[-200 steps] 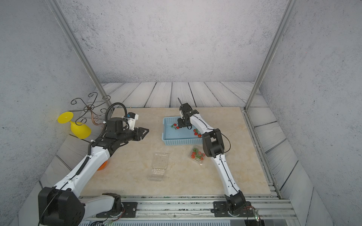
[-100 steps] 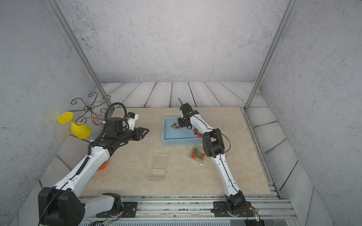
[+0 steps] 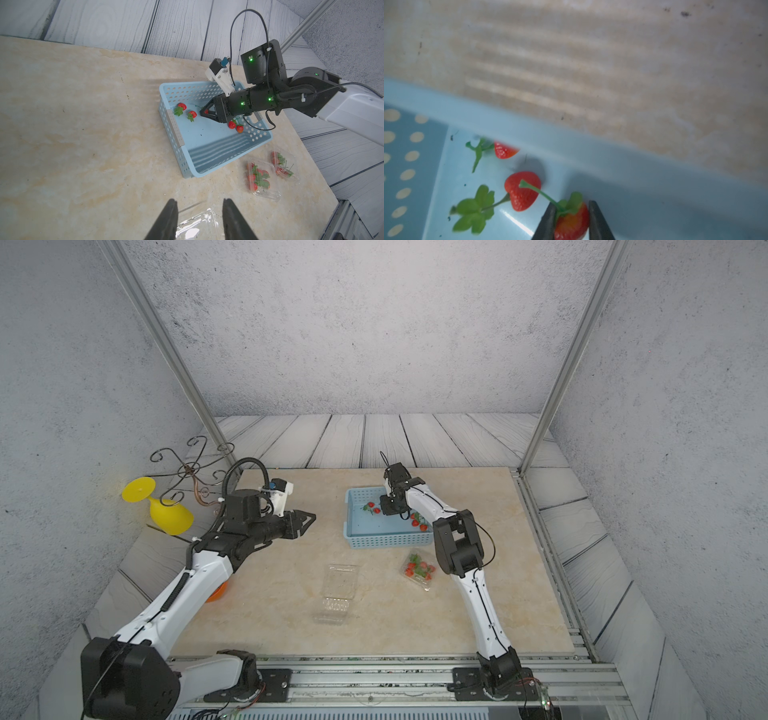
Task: Pack strawberries into containers
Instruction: Pick up the strawberry from the basket, then place the strawberry in the packing box.
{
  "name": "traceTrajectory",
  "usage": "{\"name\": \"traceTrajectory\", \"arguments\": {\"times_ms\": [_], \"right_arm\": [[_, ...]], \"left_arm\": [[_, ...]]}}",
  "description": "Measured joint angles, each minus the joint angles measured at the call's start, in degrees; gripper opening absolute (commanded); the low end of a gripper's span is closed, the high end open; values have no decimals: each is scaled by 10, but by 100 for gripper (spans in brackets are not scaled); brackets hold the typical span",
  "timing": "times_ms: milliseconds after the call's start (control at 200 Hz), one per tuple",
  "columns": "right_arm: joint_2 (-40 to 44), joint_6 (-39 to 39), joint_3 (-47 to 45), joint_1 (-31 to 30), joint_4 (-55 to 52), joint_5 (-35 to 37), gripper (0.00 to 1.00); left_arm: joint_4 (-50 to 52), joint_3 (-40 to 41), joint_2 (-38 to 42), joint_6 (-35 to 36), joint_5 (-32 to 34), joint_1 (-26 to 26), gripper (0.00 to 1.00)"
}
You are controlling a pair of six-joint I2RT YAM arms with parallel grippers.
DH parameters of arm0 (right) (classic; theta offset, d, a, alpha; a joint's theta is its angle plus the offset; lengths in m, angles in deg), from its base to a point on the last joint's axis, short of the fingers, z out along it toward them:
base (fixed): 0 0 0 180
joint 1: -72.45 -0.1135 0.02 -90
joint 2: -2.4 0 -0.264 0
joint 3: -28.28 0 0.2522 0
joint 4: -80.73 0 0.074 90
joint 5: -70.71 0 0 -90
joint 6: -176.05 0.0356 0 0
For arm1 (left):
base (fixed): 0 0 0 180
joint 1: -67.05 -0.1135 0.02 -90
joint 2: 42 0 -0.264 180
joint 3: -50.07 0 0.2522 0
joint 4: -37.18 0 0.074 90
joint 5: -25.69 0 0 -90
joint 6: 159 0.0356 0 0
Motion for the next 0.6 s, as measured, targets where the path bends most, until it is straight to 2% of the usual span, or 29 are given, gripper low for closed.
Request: {"name": "traceTrajectory", "arguments": {"times_ms": [180,330,495,601], "right_arm": [[84,-2,-76,-1,10,-15,27],[205,-4,-179,-14,37,-36,28],[361,-2,-325,-82,81,-55,28],[415,3,-394,-138,97,-80,28]], "left_arm": [[-1,0,1,0,0,0,40],[-2,0,1,0,0,-2,40],[-3,0,3,0,1,-9,40],[-4,0,5,-1,0,-12,40]]}}
